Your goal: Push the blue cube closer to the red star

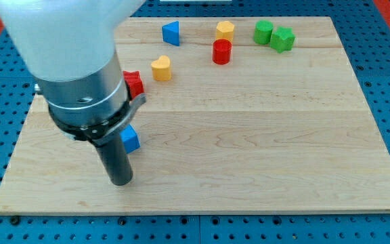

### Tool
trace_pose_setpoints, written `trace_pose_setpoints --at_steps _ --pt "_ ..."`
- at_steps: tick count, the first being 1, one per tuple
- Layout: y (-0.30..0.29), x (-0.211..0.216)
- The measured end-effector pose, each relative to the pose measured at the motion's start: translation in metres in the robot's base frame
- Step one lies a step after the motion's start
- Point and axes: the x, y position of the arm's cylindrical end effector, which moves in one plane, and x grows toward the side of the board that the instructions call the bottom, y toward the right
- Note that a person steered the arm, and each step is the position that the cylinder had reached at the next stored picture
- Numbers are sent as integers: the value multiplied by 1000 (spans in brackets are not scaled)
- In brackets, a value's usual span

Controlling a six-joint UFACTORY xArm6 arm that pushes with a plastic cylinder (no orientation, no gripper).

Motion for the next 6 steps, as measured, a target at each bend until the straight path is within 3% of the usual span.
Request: trace_pose_setpoints --at_steps 2,3,4,5,6 --pt "-21 -29" --pt "-8 -56" --pt "42 -53" --pt "53 -58" --pt "32 -89"
